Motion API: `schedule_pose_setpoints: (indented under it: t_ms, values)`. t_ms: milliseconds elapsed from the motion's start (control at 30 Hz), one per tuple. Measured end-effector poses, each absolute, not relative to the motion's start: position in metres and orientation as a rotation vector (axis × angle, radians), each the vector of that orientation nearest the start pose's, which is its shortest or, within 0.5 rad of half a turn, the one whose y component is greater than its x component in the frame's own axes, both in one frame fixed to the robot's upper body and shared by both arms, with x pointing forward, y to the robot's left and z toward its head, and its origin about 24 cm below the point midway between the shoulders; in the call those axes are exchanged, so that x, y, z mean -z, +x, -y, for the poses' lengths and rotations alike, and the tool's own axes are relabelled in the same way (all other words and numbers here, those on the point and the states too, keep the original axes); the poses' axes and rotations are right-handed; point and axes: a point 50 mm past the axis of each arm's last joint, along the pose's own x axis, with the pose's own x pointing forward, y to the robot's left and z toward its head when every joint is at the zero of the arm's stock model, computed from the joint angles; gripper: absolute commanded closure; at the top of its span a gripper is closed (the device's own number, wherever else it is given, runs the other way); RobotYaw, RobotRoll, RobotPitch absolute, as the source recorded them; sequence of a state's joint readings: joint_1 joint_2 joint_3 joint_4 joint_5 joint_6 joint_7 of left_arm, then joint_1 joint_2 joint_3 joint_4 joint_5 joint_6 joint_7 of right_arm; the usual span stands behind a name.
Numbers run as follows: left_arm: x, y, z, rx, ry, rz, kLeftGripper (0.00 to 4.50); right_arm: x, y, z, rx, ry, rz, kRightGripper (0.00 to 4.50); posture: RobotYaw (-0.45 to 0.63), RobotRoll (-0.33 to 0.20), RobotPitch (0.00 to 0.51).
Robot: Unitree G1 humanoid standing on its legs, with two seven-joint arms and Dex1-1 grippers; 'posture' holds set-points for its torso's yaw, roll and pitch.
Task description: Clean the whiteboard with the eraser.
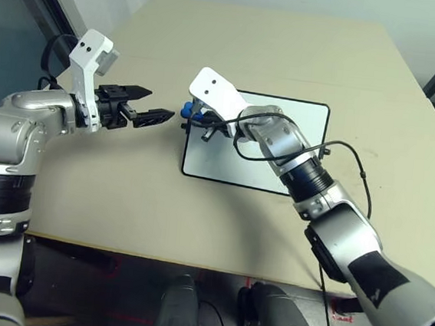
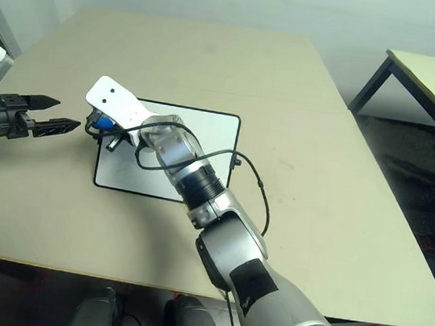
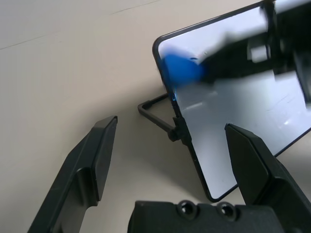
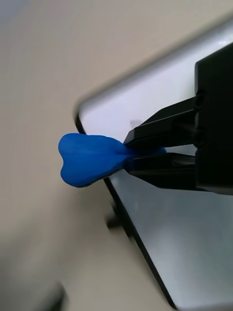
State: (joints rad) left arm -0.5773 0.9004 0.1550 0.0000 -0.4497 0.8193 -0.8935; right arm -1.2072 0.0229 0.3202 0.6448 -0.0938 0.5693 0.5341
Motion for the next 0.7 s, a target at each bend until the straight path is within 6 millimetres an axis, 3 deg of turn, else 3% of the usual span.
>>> schedule_pose_setpoints:
  t_ms: [200,467,700]
  values:
    - [-0.223,0.297,-0.266,0.651,0.238,-0.262,0.00,-0.213,0.376,-0.019,-0.848,-0.528,-0.108,4.38,0.02,0.000,0.040]
    - [-0.223,0.297,-0.266,0.651,0.238,-0.261,0.00,-0.191,0.358,-0.024,-0.932,-0.542,-0.153,4.38,0.01,0.000,0.041]
    - [-0.223,0.297,-0.265,0.652,0.237,-0.261,0.00,-0.189,0.356,-0.023,-0.929,-0.556,-0.170,4.38,0.02,0.000,0.040]
